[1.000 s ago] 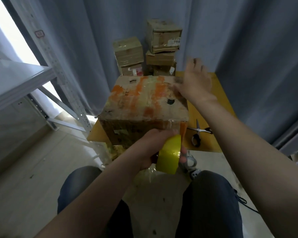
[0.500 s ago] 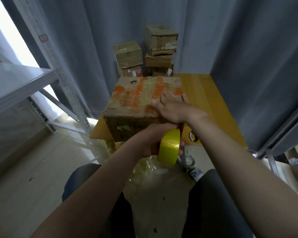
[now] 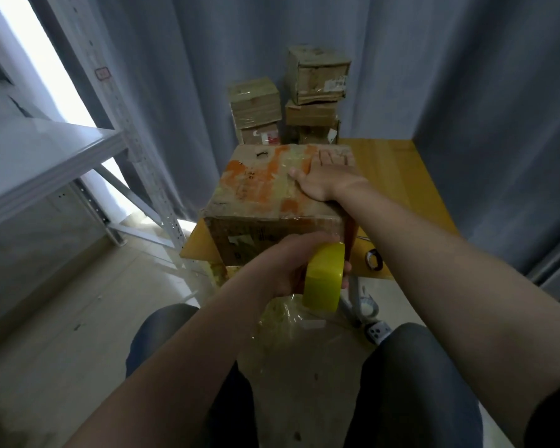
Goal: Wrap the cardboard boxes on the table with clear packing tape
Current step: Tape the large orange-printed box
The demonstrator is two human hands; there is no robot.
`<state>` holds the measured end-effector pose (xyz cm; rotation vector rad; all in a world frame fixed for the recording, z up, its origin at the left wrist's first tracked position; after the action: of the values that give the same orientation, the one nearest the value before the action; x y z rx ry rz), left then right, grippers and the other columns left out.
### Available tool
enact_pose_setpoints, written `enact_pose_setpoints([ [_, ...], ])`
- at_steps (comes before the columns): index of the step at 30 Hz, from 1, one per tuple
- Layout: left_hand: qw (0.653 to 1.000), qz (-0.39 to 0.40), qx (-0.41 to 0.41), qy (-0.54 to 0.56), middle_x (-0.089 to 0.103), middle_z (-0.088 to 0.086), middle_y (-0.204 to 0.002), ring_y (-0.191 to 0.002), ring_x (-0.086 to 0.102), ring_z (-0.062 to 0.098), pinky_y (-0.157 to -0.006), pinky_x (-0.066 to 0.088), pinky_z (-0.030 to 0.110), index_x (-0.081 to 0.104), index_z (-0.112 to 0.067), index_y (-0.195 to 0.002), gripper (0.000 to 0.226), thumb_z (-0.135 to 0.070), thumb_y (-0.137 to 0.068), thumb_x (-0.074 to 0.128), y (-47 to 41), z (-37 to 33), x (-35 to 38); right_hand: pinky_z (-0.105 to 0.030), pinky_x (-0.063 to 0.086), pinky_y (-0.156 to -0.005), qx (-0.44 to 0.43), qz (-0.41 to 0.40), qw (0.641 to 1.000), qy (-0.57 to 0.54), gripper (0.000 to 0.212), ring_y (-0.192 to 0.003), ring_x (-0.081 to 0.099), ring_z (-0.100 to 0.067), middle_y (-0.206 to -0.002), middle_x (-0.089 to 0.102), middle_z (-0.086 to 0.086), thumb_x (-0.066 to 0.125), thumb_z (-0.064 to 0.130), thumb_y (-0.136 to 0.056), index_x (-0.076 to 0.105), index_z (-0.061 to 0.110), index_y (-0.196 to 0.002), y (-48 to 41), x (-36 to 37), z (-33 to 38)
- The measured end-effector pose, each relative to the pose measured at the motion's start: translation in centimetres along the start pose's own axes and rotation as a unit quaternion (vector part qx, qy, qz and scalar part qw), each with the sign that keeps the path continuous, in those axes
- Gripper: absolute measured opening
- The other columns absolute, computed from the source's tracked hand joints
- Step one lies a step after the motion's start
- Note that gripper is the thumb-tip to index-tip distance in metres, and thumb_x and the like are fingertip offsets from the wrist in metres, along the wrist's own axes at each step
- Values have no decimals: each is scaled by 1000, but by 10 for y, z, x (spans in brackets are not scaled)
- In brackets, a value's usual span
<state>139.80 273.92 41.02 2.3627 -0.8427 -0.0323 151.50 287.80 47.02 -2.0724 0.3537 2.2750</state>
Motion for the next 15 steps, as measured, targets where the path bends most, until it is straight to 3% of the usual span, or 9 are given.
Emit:
enact_pose_setpoints([
  [6,999,-19,13,-28,78,9,-108,-86,75,22,-82,60,40,67,-9,-126,34,-32,-103,60,2,-6,-1,-53,-16,-124,2,30,999,-13,94,-158,-19,-21,-172,-15,-5,6,77,-98,-6,12,-165,35,8,1],
  [9,999,-33,15,-30,77,12,-113,-83,74,21,-74,62,36,70,-8,-126,34,-29,-99,65,2,-6,-3,-59,-17,-122,-16,18,999,-24,88,-158,-20,-21,-172,-15,-4,7,72,-101,-3,12,-165,64,13,3],
  [12,996,-65,19,-49,76,10,-107,-82,73,20,-62,60,30,71,-9,-126,41,-29,-91,77,0,-2,-9,-60,-13,-123,-90,-61,993,-43,78,-158,-17,-20,-174,-4,-1,13,65,-105,13,16,-165,90,13,5],
  [15,996,-63,4,-66,76,4,-122,-92,72,18,-67,58,30,73,-17,-125,46,-40,-86,81,0,2,-13,-57,-1,-127,-147,-198,956,-157,63,-159,-11,-19,-173,15,3,31,57,-108,30,22,-161,114,2,-10],
])
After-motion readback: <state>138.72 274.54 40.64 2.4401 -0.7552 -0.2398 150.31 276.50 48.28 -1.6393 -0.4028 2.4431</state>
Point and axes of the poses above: each hand's wrist, its own y-axis away from the middle knuckle, its own x-axis out of the palm, z = x × y, the point moved 8 cm from there along -y, towards the middle knuckle
